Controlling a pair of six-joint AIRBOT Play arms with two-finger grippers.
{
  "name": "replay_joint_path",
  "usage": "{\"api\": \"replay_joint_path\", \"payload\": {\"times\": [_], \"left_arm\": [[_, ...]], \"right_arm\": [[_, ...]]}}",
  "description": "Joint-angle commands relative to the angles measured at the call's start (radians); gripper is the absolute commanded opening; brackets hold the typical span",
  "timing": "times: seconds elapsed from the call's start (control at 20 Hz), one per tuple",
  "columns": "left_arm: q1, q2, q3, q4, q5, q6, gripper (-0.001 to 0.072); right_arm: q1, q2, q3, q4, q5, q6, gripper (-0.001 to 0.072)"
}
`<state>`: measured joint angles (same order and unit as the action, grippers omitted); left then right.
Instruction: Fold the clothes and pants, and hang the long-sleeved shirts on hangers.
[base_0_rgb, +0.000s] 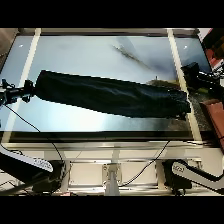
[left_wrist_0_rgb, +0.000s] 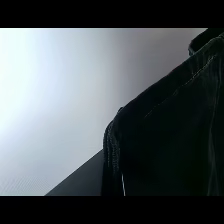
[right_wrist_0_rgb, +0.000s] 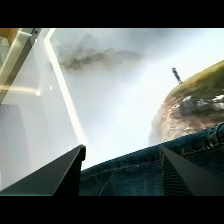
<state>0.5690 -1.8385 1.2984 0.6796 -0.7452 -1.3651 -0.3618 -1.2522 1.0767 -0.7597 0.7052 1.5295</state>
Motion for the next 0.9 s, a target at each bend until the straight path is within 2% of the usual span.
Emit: {"api": "replay_joint_path", "payload": {"times": [0.0, 0.1, 0.2, 0.25, 0.3, 0.45, 0.7, 0.75, 0.85], "left_arm": [[-0.025, 0.009, 0.013, -0.027, 0.000, 0.059, 0.0017], [-0.025, 0.046, 0.040, -0.063, -0.032, 0.152, 0.0016], [-0.025, 0.111, 0.089, -0.080, -0.068, 0.208, 0.0016], [-0.025, 0.146, 0.111, -0.082, -0.087, 0.222, 0.0016], [-0.025, 0.185, 0.136, -0.082, -0.116, 0.229, 0.0016], [-0.035, 0.310, 0.174, -0.082, -0.200, 0.229, 0.0016], [-0.083, 0.491, 0.173, -0.082, -0.280, 0.228, 0.0017], [-0.095, 0.518, 0.173, -0.083, -0.290, 0.228, 0.0017], [-0.121, 0.564, 0.173, -0.084, -0.292, 0.228, 0.0017]], "right_arm": [[0.001, 0.002, 0.027, 0.003, 0.093, -0.021, 0.0525], [0.004, 0.002, 0.053, 0.005, 0.177, -0.104, 0.0494], [0.027, 0.002, 0.100, 0.004, 0.260, -0.166, 0.0393], [0.050, 0.002, 0.125, 0.004, 0.278, -0.189, 0.0271], [0.083, 0.002, 0.147, 0.004, 0.272, -0.198, 0.0073], [0.231, 0.000, 0.179, 0.004, 0.129, -0.197, 0.0051], [0.620, -0.068, 0.182, -0.004, -0.322, -0.150, 0.0048], [0.689, -0.103, 0.190, -0.003, -0.382, -0.150, 0.0047], [0.800, -0.208, 0.242, -0.004, -0.392, -0.104, 0.0047]]}}
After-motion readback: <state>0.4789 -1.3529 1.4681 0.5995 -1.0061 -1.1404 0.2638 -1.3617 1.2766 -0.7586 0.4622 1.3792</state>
